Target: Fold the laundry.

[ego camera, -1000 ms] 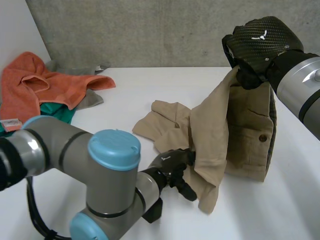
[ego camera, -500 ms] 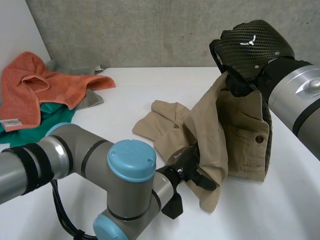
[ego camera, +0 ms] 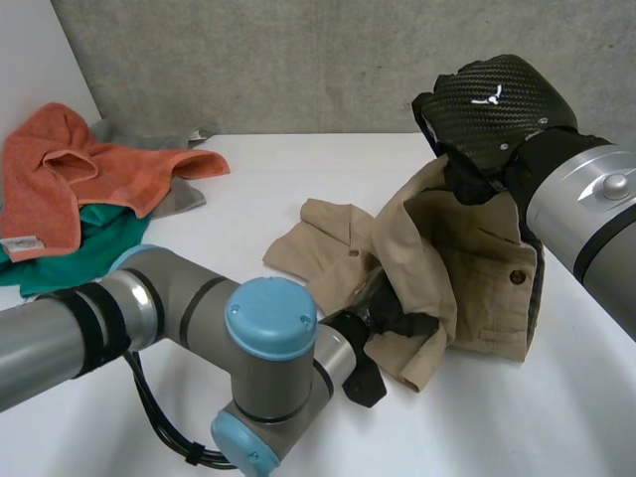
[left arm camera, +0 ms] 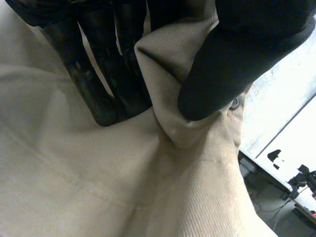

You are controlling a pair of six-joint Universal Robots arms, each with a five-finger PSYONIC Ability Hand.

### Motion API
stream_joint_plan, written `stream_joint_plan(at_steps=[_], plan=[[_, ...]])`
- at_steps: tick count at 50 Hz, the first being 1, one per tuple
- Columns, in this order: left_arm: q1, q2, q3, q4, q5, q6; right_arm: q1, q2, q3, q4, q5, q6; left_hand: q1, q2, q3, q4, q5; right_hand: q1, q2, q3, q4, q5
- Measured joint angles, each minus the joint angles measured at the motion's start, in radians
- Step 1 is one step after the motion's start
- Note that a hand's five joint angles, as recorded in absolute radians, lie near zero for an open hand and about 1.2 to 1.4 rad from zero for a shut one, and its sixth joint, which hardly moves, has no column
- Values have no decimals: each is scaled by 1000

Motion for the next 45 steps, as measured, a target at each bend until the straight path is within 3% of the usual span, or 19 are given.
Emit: stream_joint_plan(at_steps=[8, 11, 18, 28, 35, 45], plan=[[106, 167, -74, -79, -7, 196, -14, 3, 7, 5, 6, -10, 0, 4, 8, 0, 0, 0, 0, 0, 0, 0], [200, 288, -120, -134, -6, 357, -27, 3, 11, 8, 4, -13, 0, 5, 9, 0, 0, 0, 0, 0, 0, 0], [331, 447, -154, -215, -5, 697, -91, 2, 28, 13, -4, -20, 0, 5, 9, 0, 0, 5, 0, 0, 0, 0], [375, 552, -161, -351, -45, 1186, -120, 6, 58, 35, -12, -34, 1, 5, 10, 1, 6, 5, 0, 0, 0, 0], [356, 736, -147, -304, -110, 1291, -120, -40, -10, 41, -22, -42, 1, 6, 10, 4, 11, 5, 0, 0, 0, 0], [350, 945, -91, -160, -139, 1287, -112, -154, -61, -51, -30, -27, 4, 7, 13, 5, 14, 5, 0, 0, 0, 1]])
